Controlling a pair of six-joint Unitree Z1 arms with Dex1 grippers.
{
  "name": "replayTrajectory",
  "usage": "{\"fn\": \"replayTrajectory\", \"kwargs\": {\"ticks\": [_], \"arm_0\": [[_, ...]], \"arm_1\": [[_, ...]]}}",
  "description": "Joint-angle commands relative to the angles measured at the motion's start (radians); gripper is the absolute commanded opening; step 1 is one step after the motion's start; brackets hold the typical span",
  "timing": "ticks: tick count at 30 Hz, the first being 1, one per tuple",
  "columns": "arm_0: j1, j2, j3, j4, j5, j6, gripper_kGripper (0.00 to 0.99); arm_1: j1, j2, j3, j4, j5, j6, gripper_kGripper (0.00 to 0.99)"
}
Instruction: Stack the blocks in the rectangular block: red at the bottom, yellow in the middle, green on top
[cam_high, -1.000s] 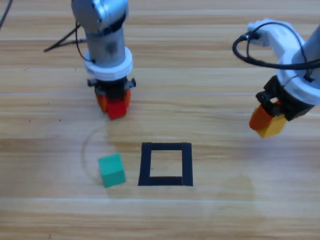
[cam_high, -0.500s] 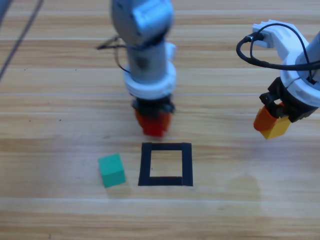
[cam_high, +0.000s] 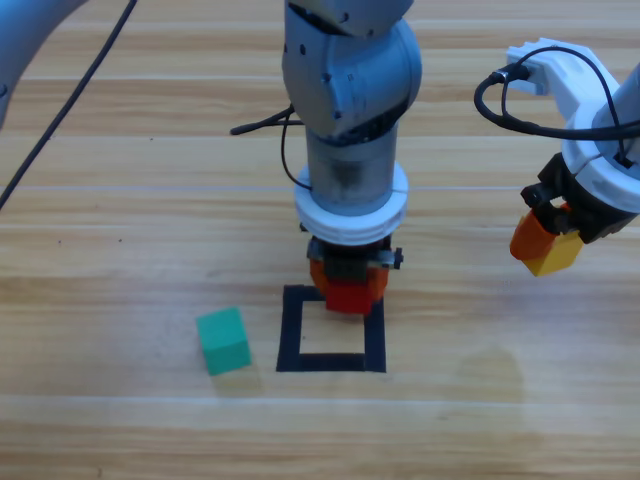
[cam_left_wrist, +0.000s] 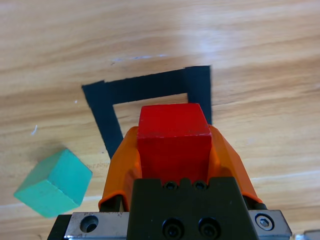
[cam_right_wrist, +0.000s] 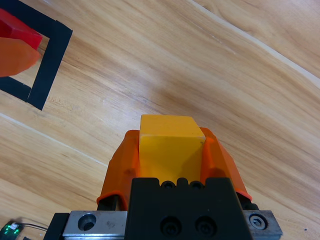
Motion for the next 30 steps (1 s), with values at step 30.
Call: {"fn": "replayTrajectory", "kwargs": {"ticks": [30], "arm_0": [[-0.044, -0.092, 0.252, -0.155, -0.003, -0.216, 0.000]], "arm_1": [[-0.018, 0.024, 0.017, -0.013, -0.003, 0.003, 0.000]]}}
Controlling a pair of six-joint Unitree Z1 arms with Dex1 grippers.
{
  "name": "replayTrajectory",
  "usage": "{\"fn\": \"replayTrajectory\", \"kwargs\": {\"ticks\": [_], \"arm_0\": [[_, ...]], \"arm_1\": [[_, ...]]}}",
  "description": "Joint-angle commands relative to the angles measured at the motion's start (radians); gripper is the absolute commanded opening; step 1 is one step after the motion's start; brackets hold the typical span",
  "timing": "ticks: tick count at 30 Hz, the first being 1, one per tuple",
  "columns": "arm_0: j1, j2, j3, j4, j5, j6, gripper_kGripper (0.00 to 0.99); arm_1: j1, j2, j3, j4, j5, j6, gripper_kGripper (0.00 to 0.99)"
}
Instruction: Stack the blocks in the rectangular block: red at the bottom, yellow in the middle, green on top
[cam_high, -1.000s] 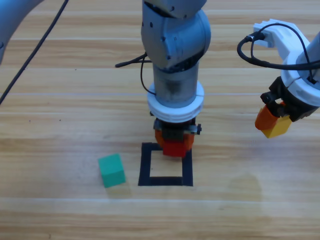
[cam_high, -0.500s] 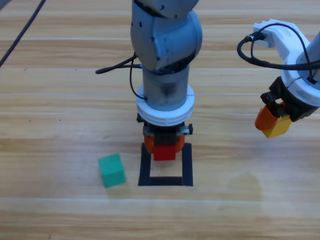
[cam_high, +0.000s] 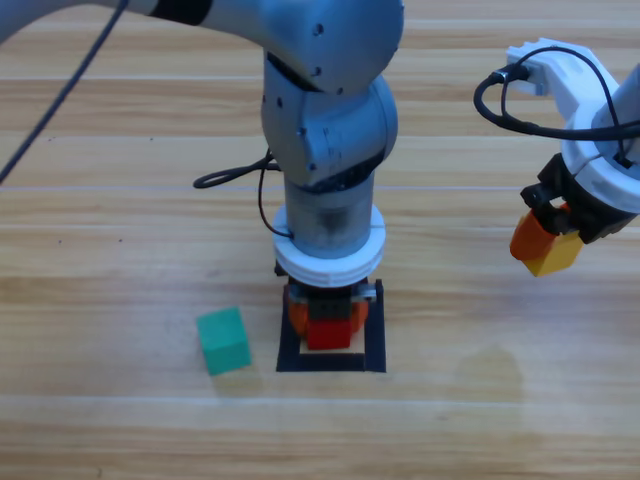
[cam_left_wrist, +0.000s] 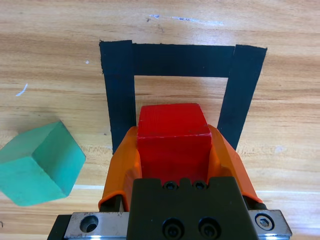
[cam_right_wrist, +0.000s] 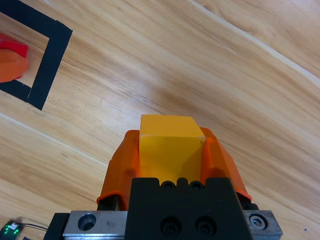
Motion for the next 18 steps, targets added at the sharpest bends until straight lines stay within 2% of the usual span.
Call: {"fn": "replayTrajectory", "kwargs": {"ticks": [1, 18], "arm_0": [[-0.024, -0.024, 0.012, -0.009, -0.007, -0.002, 0.000], [-0.039, -0.004, 0.007, -0.025, 0.001, 0.006, 0.000]], "arm_1": [[-0.018, 0.024, 0.020, -0.013, -0.003, 0.003, 0.000], [-0.018, 0.023, 0.024, -0.013, -0.005, 0.005, 0.000]]}}
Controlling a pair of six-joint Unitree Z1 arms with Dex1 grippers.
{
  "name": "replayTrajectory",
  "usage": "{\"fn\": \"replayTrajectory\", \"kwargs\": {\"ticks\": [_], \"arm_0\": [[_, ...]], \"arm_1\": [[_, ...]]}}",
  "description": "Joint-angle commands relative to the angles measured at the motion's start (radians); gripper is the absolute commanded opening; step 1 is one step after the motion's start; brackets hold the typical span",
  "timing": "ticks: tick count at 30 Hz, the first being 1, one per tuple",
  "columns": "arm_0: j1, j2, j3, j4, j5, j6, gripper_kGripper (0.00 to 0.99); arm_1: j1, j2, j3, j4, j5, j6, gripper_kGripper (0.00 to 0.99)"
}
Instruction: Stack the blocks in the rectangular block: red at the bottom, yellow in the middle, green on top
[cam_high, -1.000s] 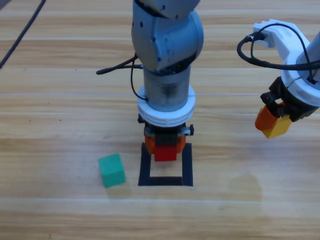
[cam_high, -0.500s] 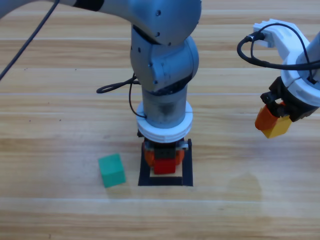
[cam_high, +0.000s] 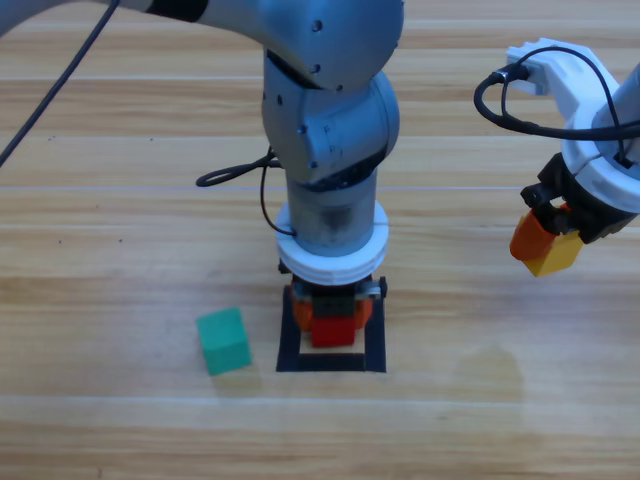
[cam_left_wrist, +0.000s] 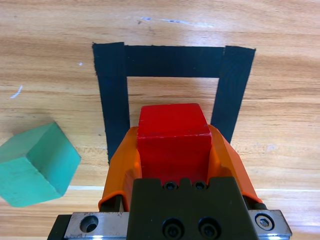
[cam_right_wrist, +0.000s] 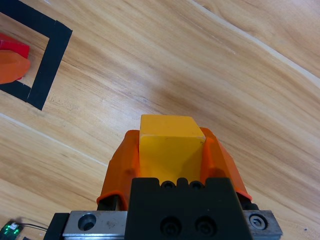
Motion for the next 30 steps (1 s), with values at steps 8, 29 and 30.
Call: {"fn": "replayTrajectory", "kwargs": {"ticks": [8, 29, 30], "arm_0": [[-0.037, 0.004, 0.014, -0.013, 0.004, 0.004, 0.000], [-0.036, 0.031, 0.029, -0.027, 0.030, 0.015, 0.000], [-0.036, 0.032, 0.029, -0.027, 0.031, 0.015, 0.000]], "arm_1": [[-0.018, 0.024, 0.025, -0.013, -0.005, 0.005, 0.000], [-0.018, 0.027, 0.024, -0.015, -0.005, 0.003, 0.000], [-0.018, 0.029, 0.024, -0.015, -0.005, 0.005, 0.000]]}}
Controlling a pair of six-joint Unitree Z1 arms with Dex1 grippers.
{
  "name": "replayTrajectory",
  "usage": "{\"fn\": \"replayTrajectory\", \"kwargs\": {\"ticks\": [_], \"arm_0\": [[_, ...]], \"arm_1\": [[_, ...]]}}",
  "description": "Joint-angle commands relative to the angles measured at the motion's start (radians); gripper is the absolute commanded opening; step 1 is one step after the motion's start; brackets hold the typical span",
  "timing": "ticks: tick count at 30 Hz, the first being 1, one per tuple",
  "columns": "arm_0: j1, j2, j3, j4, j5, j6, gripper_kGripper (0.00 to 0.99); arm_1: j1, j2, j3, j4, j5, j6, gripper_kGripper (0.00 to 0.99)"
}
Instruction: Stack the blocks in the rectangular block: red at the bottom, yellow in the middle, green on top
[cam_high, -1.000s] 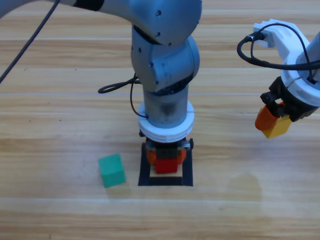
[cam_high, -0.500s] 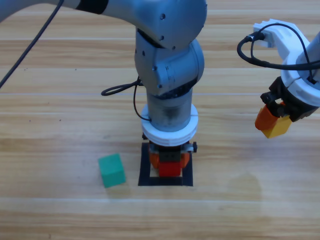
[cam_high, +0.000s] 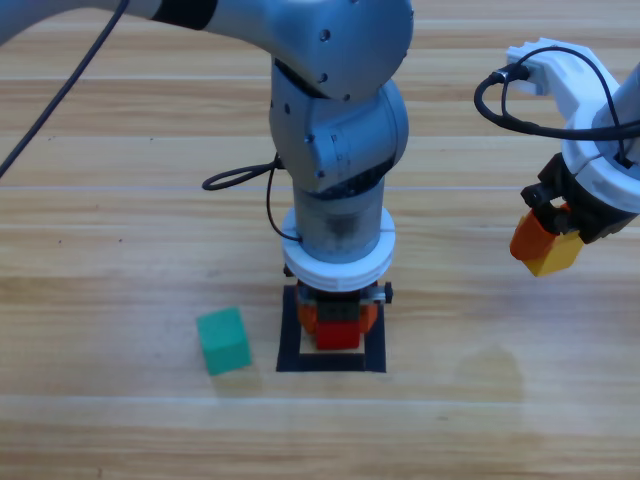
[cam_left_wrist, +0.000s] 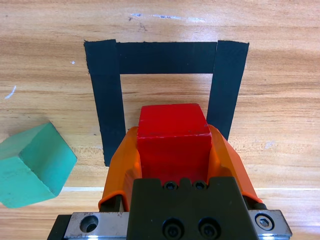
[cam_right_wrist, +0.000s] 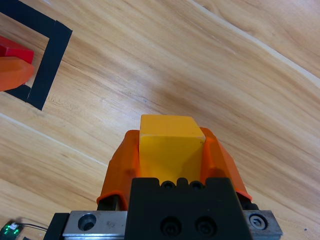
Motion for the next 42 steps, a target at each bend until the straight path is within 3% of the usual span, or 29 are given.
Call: {"fn": "replayTrajectory", "kwargs": {"ticks": [1, 17, 30, 39, 42], "arm_0": [[-0.019, 0.032, 0.024, -0.015, 0.017, 0.009, 0.000], [-0.020, 0.035, 0.041, -0.032, 0.032, 0.003, 0.003], [-0.023, 0.023, 0.049, -0.036, 0.035, -0.014, 0.230], [-0.034, 0.015, 0.049, -0.036, 0.034, -0.029, 0.489], [-0.036, 0.006, 0.047, -0.036, 0.034, -0.033, 0.617]], "arm_1": [[-0.018, 0.029, 0.024, -0.015, -0.005, 0.005, 0.000], [-0.018, 0.029, 0.024, -0.015, -0.005, 0.005, 0.000], [-0.018, 0.027, 0.025, -0.015, -0.005, 0.002, 0.000], [-0.018, 0.026, 0.025, -0.013, -0.005, 0.000, 0.000], [-0.018, 0.026, 0.025, -0.015, -0.005, -0.001, 0.000]]}}
